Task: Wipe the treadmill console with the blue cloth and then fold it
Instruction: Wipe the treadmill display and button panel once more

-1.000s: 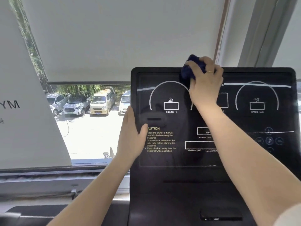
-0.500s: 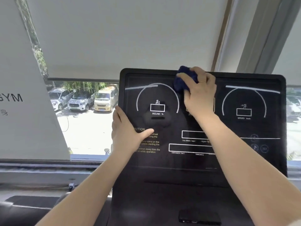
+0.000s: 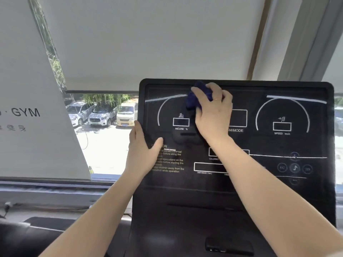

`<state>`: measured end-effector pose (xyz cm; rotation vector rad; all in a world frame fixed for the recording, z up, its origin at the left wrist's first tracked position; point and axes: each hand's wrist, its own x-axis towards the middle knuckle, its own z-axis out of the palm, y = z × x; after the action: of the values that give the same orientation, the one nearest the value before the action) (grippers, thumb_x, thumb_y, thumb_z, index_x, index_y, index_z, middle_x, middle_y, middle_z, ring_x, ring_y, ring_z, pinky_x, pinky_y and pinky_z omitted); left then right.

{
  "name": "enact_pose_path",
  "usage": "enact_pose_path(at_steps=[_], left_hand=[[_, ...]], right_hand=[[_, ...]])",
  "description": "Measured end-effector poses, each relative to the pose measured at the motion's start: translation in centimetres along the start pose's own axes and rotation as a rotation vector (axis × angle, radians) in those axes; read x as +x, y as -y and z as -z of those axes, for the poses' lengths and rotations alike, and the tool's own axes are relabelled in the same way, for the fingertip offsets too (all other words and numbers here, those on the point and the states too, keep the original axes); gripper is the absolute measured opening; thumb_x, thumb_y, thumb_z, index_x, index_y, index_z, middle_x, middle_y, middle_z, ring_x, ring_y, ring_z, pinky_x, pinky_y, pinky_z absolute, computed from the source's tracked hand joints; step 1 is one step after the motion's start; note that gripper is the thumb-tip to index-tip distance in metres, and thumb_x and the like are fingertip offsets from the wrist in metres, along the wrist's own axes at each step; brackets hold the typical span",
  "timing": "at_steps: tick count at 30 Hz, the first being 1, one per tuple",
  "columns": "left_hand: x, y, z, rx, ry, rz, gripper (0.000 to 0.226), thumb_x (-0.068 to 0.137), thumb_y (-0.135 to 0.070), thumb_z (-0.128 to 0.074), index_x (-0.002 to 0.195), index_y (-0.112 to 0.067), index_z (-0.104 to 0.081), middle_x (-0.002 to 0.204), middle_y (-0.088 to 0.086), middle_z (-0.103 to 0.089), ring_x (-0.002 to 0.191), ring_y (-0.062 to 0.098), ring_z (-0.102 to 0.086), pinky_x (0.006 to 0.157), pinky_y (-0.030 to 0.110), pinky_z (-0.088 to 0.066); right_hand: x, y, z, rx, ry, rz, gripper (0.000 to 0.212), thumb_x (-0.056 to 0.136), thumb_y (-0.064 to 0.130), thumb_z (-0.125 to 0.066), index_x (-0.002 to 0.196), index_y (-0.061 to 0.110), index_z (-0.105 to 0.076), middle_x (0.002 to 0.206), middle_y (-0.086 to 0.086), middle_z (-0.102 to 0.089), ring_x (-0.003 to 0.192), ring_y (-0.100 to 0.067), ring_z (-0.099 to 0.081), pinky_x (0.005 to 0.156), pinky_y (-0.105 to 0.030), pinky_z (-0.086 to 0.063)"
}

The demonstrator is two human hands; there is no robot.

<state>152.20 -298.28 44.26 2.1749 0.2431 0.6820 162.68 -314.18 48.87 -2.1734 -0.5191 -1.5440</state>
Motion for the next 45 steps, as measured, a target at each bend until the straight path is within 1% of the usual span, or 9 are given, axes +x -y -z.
enact_pose_path(at_steps=[5, 10, 16, 21, 30, 33, 38, 41, 45], left_hand=[[0.3, 1.0, 1.1, -0.063, 0.037, -0.033, 0.064, 0.095, -0.018, -0.040, 0.149, -0.026, -0.006, 0.152, -0.002, -0.023, 0.136, 0.015, -0.027, 0.099, 0.021, -0.020], [0.5, 1.6, 1.0, -0.036, 0.057, -0.075, 0.069, 0.092, -0.011, -0.039, 0.150, -0.022, -0.004, 0.155, 0.000, -0.017, 0.138, 0.012, -0.021, 0.098, 0.018, -0.016], [0.5, 1.7, 0.8, -0.030, 0.041, -0.084, 0.071, 0.089, -0.007, -0.039, 0.150, -0.021, -0.005, 0.153, 0.003, -0.022, 0.135, 0.015, -0.026, 0.099, 0.020, -0.022], [0.2, 1.8, 1.1, -0.013, 0.027, -0.053, 0.069, 0.091, -0.009, -0.040, 0.149, -0.029, -0.006, 0.152, -0.004, -0.024, 0.133, 0.015, -0.031, 0.091, 0.019, -0.024], [-0.3, 1.9, 1.6, -0.173, 0.068, -0.025, 0.063, 0.094, -0.010, -0.034, 0.147, -0.037, -0.011, 0.152, -0.013, -0.025, 0.135, 0.013, -0.031, 0.108, 0.029, -0.029], [-0.2, 2.1, 2.0, -0.232, 0.067, -0.004, 0.059, 0.096, -0.010, -0.031, 0.145, -0.039, -0.016, 0.150, -0.013, -0.028, 0.136, 0.012, -0.030, 0.112, 0.039, -0.030], [-0.1, 3.2, 1.5, -0.216, 0.081, -0.076, 0.056, 0.098, -0.006, -0.030, 0.147, -0.028, -0.015, 0.150, -0.008, -0.028, 0.135, 0.007, -0.028, 0.113, 0.028, -0.023], [0.2, 3.8, 1.4, -0.258, 0.067, -0.049, 0.056, 0.098, -0.006, -0.034, 0.146, -0.030, -0.019, 0.146, -0.002, -0.038, 0.132, 0.013, -0.038, 0.111, 0.035, -0.031], [0.6, 4.1, 1.9, -0.258, 0.092, -0.037, 0.058, 0.097, -0.009, -0.035, 0.145, -0.038, -0.021, 0.143, -0.009, -0.040, 0.131, 0.010, -0.039, 0.107, 0.036, -0.037]], right_hand=[[0.2, 3.6, -2.8, 0.012, -0.102, -0.122, 0.048, 0.074, 0.005, -0.055, 0.120, 0.017, -0.063, 0.133, -0.008, -0.036, 0.111, -0.034, -0.031, 0.088, -0.051, -0.044], [-1.2, 9.3, -4.9, 0.126, 0.028, 0.138, 0.044, 0.078, 0.010, -0.052, 0.120, 0.016, -0.064, 0.132, -0.015, -0.054, 0.123, -0.038, -0.030, 0.101, -0.057, -0.037], [-1.0, 7.7, -4.5, 0.169, 0.107, 0.330, 0.039, 0.077, 0.006, -0.049, 0.107, 0.016, -0.070, 0.124, -0.014, -0.060, 0.113, -0.042, -0.051, 0.091, -0.051, -0.046], [-1.7, 2.1, -0.8, 0.091, 0.021, 0.102, 0.043, 0.074, 0.009, -0.049, 0.112, 0.016, -0.068, 0.128, -0.014, -0.056, 0.115, -0.041, -0.046, 0.096, -0.048, -0.042], [-2.0, -0.9, 0.9, -0.032, -0.178, -0.285, 0.040, 0.079, 0.008, -0.049, 0.114, 0.014, -0.066, 0.131, -0.018, -0.051, 0.120, -0.043, -0.043, 0.097, -0.054, -0.040], [-4.0, 2.1, -0.5, 0.008, -0.151, -0.180, 0.040, 0.079, 0.008, -0.049, 0.115, 0.014, -0.065, 0.133, -0.017, -0.050, 0.123, -0.036, -0.035, 0.101, -0.052, -0.037], [-9.7, 8.5, -2.3, 0.079, 0.111, 0.203, 0.047, 0.078, 0.005, -0.044, 0.118, 0.017, -0.065, 0.137, -0.008, -0.035, 0.126, -0.037, -0.033, 0.107, -0.048, -0.024], [-10.0, 7.7, -2.1, 0.075, 0.217, 0.467, 0.049, 0.077, 0.007, -0.043, 0.119, 0.020, -0.064, 0.138, -0.007, -0.039, 0.124, -0.037, -0.037, 0.110, -0.046, -0.021], [-6.7, 3.6, -0.8, -0.005, 0.080, 0.344, 0.043, 0.076, 0.004, -0.052, 0.114, 0.019, -0.067, 0.128, -0.013, -0.057, 0.117, -0.036, -0.045, 0.103, -0.049, -0.035]])
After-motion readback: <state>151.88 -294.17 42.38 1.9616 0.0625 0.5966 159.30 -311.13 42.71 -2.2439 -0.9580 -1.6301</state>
